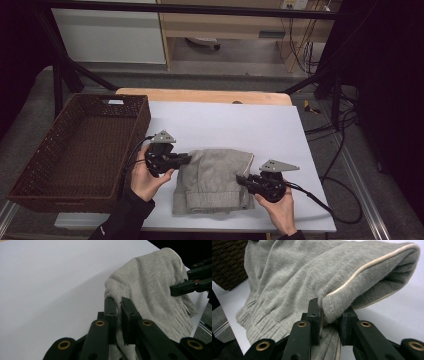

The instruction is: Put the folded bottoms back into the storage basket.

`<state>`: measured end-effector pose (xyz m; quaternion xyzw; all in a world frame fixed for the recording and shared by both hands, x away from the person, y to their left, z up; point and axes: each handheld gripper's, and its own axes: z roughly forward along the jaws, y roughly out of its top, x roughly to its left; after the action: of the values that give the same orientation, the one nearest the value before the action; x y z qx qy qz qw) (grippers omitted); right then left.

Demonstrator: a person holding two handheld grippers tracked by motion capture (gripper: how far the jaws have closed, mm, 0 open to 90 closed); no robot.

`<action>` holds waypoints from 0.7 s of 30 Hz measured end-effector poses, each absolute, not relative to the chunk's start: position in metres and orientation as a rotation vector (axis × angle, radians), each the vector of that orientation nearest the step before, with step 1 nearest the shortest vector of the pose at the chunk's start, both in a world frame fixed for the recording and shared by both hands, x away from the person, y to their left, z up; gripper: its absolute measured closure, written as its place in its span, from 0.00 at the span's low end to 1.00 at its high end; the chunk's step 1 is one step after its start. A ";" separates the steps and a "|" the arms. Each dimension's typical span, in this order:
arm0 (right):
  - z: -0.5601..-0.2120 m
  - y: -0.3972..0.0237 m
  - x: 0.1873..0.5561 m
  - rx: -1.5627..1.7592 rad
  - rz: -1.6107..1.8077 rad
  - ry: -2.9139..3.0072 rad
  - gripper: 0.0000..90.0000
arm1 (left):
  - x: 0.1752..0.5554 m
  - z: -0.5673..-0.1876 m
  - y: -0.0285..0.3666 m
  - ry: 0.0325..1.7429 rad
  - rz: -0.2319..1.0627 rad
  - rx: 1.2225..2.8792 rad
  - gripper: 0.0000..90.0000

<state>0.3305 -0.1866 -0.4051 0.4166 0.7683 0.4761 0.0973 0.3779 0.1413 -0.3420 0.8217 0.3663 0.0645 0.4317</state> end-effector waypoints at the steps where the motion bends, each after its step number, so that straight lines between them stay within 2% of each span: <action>1: -0.404 -0.186 0.331 1.228 1.414 2.271 0.83 | 0.378 -0.341 0.141 0.910 0.166 2.051 0.93; 21: -0.387 -0.182 0.331 1.196 1.456 2.234 0.83 | 0.374 -0.317 0.144 0.889 0.207 2.060 0.93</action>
<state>0.3314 -0.1816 -0.3874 0.4067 0.7598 0.4952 0.1093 0.3735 0.1445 -0.3166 0.8256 0.3563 0.0831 0.4295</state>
